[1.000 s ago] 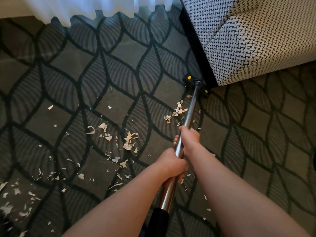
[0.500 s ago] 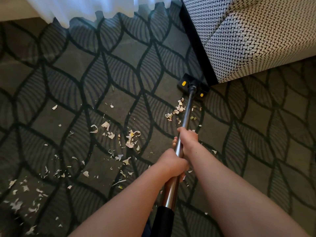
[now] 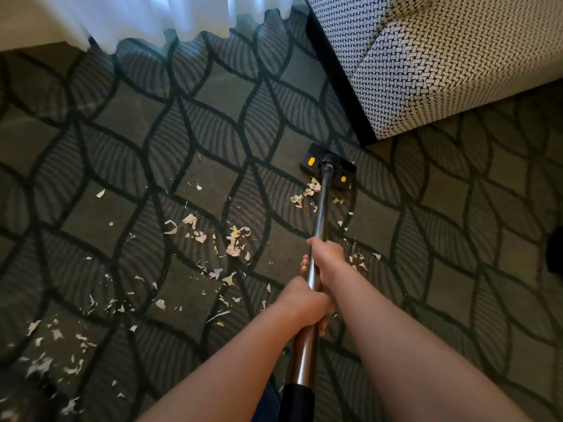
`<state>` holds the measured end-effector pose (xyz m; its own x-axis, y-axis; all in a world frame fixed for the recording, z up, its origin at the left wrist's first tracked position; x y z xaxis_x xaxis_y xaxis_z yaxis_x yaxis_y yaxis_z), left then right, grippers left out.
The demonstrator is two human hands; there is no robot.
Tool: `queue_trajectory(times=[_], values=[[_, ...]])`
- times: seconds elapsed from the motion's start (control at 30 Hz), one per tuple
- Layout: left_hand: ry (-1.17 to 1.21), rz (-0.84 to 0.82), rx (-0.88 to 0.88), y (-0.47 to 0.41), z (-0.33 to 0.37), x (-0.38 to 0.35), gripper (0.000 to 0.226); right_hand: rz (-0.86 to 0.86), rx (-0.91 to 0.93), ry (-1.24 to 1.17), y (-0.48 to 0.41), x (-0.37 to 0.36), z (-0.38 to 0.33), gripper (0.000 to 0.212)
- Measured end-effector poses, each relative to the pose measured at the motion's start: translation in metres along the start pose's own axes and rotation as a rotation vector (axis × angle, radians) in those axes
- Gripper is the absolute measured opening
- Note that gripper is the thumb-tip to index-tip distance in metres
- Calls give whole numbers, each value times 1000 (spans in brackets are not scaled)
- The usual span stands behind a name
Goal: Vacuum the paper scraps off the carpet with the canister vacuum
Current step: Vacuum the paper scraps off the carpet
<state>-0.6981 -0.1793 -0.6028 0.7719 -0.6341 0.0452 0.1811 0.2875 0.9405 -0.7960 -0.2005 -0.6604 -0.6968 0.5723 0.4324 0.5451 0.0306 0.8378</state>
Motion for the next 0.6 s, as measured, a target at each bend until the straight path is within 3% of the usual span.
queue_trajectory(times=[0.47,0.6], values=[[8,-24,-13,27,-70,10,22,-6,3,-11,42,-4,64,22],[19,-25,8,29,-91,13,29,10,10,8,50,-9,81,23]])
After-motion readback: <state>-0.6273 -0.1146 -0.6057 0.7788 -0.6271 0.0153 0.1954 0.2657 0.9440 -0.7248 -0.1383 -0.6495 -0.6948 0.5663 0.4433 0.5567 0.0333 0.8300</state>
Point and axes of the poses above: each hand's wrist, its own y-axis away from the middle knuckle, its own x-axis out of the back of the hand, z = x × y, the point moved 1 cm from there along -y, towards the middle knuckle, and after that the axes turned 11 degrees about z, right-handed, at the moved point
